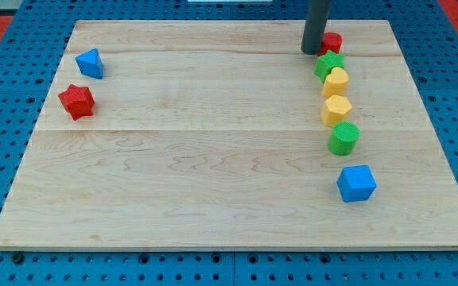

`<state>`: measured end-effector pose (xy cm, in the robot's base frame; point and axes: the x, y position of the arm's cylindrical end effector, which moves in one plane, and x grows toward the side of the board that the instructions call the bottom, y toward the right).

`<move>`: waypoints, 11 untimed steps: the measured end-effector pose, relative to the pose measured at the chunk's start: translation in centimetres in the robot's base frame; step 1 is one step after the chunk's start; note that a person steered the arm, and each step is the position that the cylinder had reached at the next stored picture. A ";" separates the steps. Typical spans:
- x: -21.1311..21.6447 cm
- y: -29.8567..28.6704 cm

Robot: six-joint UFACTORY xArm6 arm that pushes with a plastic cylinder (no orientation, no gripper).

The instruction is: Place the blue triangle on top of the red star

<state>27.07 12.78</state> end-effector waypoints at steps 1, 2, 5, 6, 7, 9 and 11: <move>0.1 -6.5; 4.8 -9.5; 4.6 -35.8; 4.2 -38.9; 5.4 -40.9; 0.3 -41.5; -3.0 -34.7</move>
